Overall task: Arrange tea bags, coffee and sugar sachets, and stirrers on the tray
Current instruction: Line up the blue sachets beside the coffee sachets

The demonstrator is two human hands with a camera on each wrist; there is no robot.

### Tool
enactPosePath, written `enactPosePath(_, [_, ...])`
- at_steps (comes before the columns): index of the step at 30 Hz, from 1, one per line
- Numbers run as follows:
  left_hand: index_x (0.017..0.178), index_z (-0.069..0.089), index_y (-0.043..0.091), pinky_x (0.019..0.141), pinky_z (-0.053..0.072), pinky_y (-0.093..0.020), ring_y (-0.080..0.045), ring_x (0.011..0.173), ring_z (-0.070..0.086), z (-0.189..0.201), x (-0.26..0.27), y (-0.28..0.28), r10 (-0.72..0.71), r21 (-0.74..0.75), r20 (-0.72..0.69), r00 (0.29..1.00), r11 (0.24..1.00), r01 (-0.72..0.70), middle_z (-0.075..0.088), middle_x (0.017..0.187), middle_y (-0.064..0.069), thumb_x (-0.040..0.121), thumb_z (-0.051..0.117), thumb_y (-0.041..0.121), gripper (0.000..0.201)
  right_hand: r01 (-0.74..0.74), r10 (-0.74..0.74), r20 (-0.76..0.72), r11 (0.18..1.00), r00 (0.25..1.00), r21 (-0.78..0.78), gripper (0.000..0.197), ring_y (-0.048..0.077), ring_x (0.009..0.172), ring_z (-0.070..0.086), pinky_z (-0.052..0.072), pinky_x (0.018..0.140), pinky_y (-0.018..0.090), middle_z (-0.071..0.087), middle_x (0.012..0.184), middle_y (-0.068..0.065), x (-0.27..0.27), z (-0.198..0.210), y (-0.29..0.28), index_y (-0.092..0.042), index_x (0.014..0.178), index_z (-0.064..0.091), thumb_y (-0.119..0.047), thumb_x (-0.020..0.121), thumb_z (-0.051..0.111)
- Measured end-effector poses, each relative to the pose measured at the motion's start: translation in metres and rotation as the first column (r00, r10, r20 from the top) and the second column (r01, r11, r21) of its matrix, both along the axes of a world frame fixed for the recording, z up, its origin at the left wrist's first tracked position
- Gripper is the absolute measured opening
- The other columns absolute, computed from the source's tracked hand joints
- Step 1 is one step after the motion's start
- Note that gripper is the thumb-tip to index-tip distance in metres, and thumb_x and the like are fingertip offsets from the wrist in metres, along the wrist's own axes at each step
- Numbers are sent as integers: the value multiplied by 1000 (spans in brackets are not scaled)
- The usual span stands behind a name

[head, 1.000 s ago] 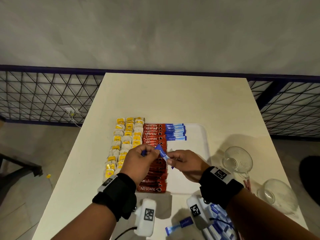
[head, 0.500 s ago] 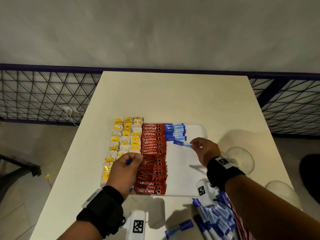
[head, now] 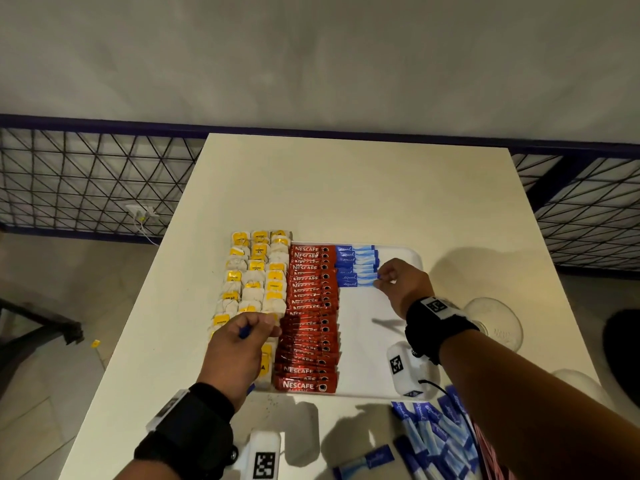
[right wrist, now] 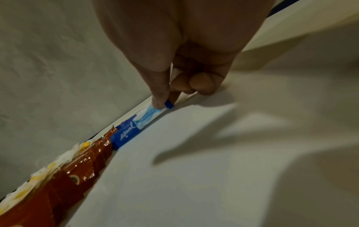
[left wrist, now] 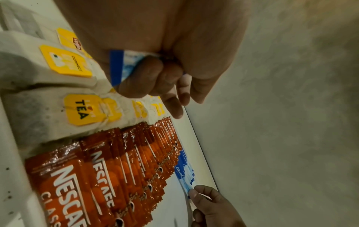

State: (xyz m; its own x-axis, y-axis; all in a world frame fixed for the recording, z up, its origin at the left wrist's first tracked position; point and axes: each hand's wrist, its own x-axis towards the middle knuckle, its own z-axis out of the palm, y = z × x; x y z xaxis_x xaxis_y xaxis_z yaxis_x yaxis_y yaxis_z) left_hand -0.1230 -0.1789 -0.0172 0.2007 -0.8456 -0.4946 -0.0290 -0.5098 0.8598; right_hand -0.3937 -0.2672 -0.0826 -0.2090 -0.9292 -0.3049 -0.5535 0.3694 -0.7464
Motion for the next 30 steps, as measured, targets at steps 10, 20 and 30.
enactPosePath(10, [84, 65, 7, 36, 28, -19, -6, 33, 33, 0, -1, 0, 12, 4, -25, 1000, 1000, -12, 70, 89, -15, 94, 58, 20, 18, 10, -7, -62, 999, 998, 48, 15, 16, 78, 57, 37, 66, 17, 63, 84, -1, -1, -1, -8, -19, 91, 58, -12, 84, 70])
enactPosePath(20, [85, 64, 7, 35, 28, -17, -7, 33, 30, 3, -2, 1, 21, 10, -61, 998, 1000, -20, 70, 88, -13, 94, 58, 19, 16, 88, -85, -35, 994, 996, 65, 25, 17, 76, 59, 39, 63, 18, 68, 84, -1, 1, 0, -9, -17, 104, 55, -17, 84, 69])
enactPosePath(30, [86, 64, 8, 37, 28, -18, -7, 33, 32, 1, 0, -1, 1, -10, -28, 1000, 1000, -1, 70, 85, -10, 95, 58, 21, 17, 93, -92, -19, 993, 996, 78, 25, 17, 76, 61, 47, 75, 24, 72, 89, 2, 1, -6, -8, -16, 104, 56, -18, 84, 70])
